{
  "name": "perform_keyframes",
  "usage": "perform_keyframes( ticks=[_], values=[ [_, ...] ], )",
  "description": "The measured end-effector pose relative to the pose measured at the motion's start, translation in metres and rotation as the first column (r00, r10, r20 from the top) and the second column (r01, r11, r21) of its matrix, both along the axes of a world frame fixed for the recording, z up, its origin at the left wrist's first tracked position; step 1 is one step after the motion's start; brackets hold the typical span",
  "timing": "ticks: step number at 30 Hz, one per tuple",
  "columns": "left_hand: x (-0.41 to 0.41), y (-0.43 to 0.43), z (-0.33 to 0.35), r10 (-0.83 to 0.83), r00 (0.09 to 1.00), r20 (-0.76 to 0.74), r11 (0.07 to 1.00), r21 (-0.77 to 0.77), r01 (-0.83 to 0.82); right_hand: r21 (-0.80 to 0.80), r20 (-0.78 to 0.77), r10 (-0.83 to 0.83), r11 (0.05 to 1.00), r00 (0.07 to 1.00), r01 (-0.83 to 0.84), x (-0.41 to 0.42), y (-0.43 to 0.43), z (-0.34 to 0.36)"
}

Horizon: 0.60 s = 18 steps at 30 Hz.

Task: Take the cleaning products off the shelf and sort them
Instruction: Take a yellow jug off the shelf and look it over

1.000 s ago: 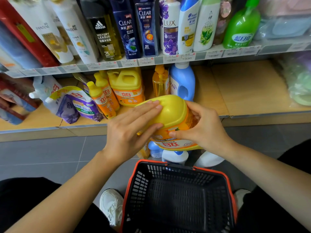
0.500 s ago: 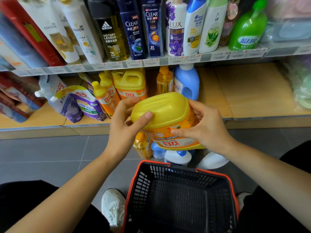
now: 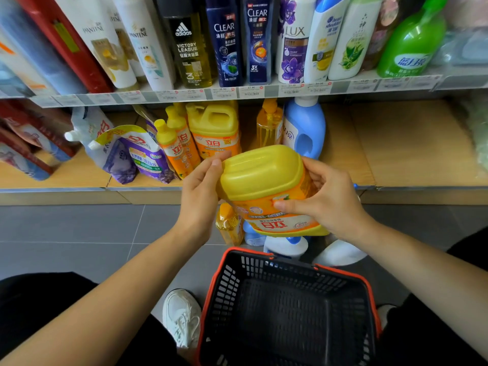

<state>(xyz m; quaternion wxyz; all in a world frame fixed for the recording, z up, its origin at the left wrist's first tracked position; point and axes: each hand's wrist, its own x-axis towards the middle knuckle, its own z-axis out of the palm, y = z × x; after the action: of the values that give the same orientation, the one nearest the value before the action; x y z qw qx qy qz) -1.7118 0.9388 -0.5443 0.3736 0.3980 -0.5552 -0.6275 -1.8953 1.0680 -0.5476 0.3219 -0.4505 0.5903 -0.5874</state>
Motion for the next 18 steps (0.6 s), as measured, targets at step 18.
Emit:
perform_keyframes(
  ticks=[18],
  values=[
    [0.01,0.005,-0.053,-0.337,0.903,0.265,0.907,0.35,0.236,0.075,0.431,-0.125,0.992,0.894,0.102,-0.014,-0.018,-0.005]
  ],
)
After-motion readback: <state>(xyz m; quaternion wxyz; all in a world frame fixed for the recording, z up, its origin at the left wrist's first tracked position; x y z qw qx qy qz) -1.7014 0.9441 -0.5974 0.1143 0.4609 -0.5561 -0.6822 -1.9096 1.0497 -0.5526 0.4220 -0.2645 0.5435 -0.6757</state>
